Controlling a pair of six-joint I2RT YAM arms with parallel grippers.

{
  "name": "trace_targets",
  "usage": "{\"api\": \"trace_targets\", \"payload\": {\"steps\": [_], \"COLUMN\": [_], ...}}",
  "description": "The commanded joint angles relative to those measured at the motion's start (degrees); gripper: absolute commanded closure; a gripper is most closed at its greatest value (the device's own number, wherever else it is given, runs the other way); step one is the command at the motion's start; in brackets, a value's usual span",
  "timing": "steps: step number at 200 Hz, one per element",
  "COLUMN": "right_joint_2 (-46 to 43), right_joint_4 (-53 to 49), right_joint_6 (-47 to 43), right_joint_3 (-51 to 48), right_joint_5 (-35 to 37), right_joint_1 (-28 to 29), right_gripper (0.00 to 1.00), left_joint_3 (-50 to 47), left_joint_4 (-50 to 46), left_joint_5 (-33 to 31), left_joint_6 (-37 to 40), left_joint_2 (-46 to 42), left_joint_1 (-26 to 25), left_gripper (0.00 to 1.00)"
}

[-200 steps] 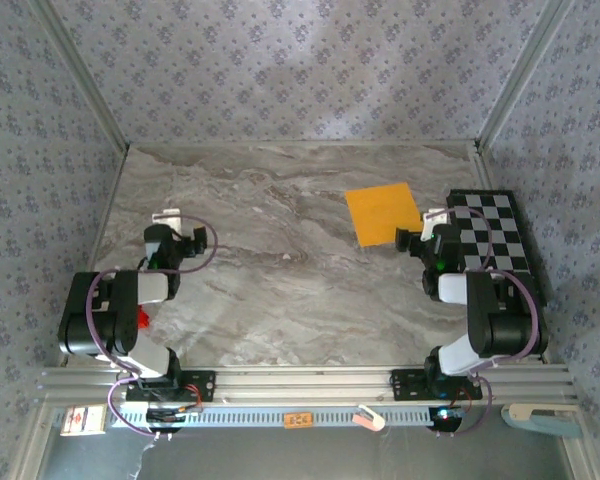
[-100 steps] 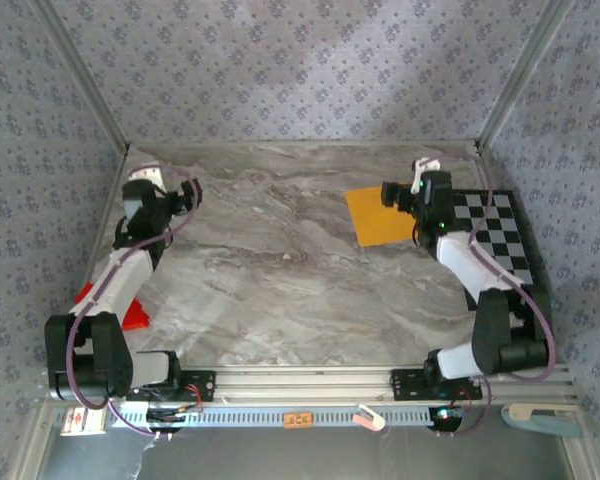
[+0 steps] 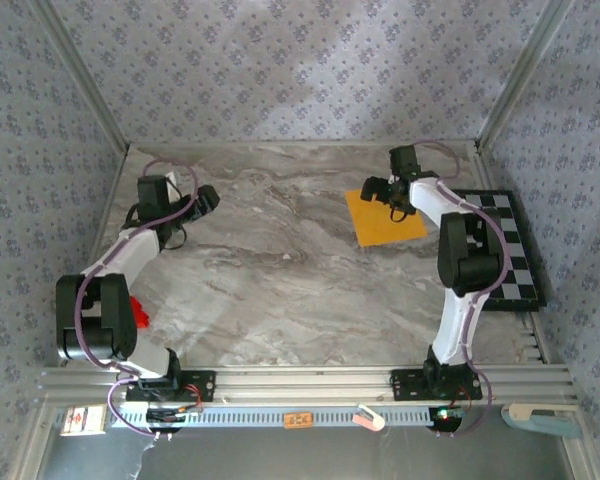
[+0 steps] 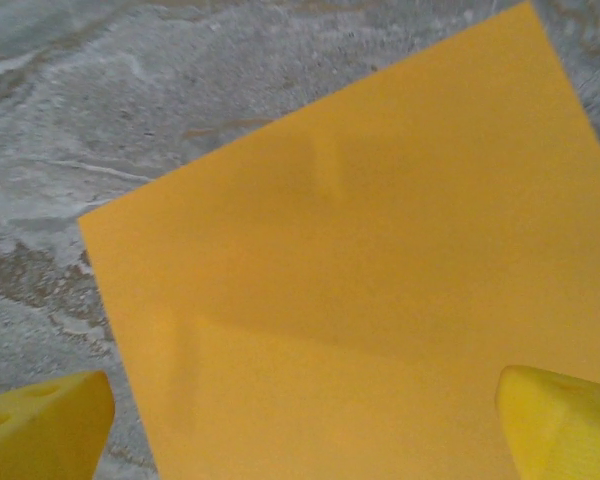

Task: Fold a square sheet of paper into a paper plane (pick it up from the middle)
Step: Move the square sheet of paper to the center of the table.

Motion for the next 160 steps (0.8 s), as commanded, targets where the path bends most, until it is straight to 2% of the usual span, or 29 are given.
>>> {"api": "trace_targets", "payload": {"steps": [1,50,101,133,160], "right_joint_2": [4.02,8.45,9.23,8.79,6.62], "right_joint_4": [-6.33,-7.91,-8.60,-10.01,-9.37], "right_joint_6": [2.53,4.77,9.41,13.82,19.66], "right_joint_3": [5.35,8.07,6.14,5.68,3.29], "right_joint_5": [-0.53,-1.03,-3.49,-4.86,-4.08], "right_joint_1": [-0.78,-0.85,0.51,4.52,10.62], "right_gripper": [0.00,0.00,0.00,0.01,0.00], "left_joint_3": [2.73,3.43,2.87,3.42,5.57], "left_joint_4": [-0.95,-1.41,-1.46,-1.26,-2.40], "left_joint_5": [3.21,3.39,3.17,4.74,7.36], "left_joint_6": [-2.28,-4.17,-3.80,-6.26,-7.18], "left_joint_2": [0.71,2.12,2.41,4.03,6.24], "left_joint_1": [-0.36,-0.43,-1.37,-1.31,-1.25], "left_gripper": [0.00,0.00,0.00,0.00,0.00]}}
